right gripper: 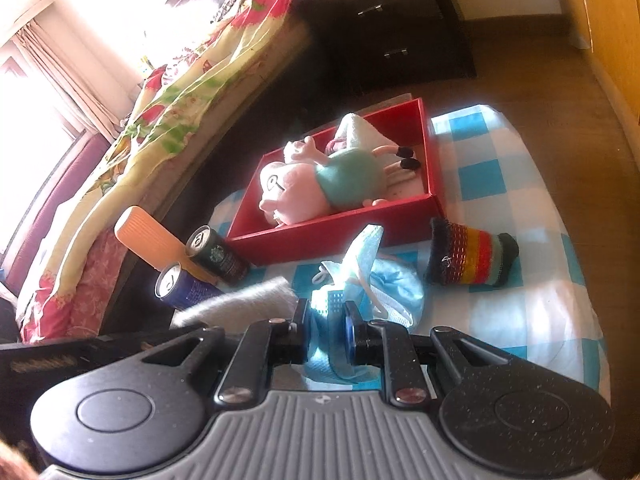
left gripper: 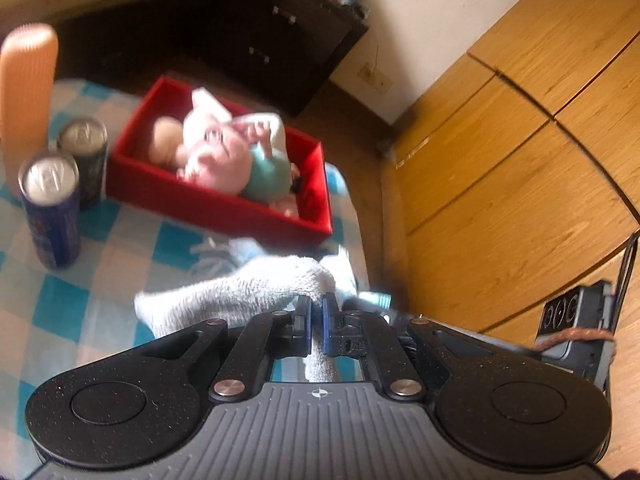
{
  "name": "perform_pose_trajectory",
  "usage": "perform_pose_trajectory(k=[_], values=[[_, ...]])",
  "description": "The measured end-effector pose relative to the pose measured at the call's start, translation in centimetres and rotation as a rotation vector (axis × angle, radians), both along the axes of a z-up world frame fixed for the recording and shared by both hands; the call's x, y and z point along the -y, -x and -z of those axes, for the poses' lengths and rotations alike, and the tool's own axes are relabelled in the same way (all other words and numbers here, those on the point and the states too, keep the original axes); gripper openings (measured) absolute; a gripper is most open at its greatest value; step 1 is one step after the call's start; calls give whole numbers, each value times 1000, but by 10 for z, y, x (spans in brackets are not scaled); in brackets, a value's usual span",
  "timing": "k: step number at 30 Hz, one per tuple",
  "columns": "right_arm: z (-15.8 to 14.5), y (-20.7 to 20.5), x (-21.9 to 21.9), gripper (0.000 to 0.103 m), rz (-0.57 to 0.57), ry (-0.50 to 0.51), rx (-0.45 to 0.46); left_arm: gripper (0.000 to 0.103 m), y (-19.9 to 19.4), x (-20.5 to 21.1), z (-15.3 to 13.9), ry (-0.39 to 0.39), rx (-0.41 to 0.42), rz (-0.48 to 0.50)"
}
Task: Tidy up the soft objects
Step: 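Lift the grey towel with left tool while right tool carries the mask over the red box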
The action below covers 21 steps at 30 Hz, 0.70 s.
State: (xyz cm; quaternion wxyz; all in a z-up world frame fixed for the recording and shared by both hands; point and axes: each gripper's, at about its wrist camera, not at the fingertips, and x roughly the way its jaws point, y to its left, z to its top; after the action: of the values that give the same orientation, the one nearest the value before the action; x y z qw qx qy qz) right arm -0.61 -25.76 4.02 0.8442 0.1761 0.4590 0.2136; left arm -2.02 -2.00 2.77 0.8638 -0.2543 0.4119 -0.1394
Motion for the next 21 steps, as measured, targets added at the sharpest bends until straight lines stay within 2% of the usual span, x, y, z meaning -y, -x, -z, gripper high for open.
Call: perform_pose_trajectory(k=[10,21], values=[[-15,-2,-4,0,0,-17,48,1,-10,5,-7,-39,26,-9],[-34,-12,-10,0,13,8,108,1,-29,-2,-12,-99,42,-61]])
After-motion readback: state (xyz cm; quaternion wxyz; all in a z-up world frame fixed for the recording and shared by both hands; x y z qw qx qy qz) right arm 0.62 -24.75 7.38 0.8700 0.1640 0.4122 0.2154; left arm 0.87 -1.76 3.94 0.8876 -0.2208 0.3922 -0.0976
